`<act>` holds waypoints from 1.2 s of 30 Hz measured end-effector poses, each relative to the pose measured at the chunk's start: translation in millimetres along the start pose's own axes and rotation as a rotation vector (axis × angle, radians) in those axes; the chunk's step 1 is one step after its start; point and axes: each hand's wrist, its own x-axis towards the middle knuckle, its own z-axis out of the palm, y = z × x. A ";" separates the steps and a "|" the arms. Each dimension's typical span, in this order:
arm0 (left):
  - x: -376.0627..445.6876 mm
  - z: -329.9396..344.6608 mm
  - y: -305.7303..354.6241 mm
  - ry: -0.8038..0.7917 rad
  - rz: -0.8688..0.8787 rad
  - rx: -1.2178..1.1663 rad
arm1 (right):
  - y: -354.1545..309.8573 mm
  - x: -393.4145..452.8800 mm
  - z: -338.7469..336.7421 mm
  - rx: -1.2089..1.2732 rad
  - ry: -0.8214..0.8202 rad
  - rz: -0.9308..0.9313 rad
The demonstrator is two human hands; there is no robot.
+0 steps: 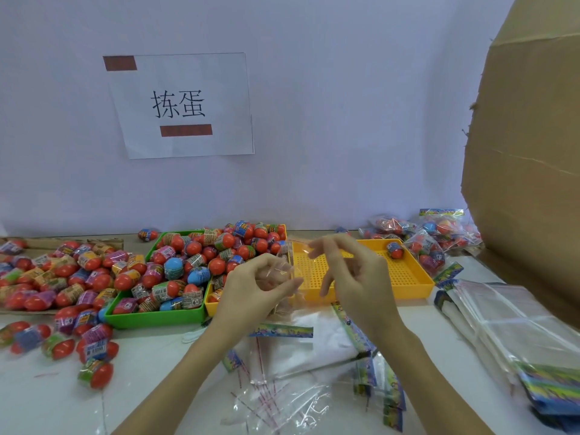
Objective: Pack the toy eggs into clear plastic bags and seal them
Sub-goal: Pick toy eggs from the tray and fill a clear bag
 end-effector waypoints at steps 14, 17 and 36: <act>4.4 -10.3 -3.1 -0.118 -0.095 -0.052 | 81.0 25.1 -51.4 -0.988 -0.171 0.497; 5.1 -9.4 -2.9 -0.131 -0.093 -0.050 | 82.3 25.9 -48.9 -1.035 -0.222 0.559; 6.3 -9.6 -3.5 -0.160 -0.090 -0.006 | 76.3 24.5 -48.8 -1.036 -0.141 0.538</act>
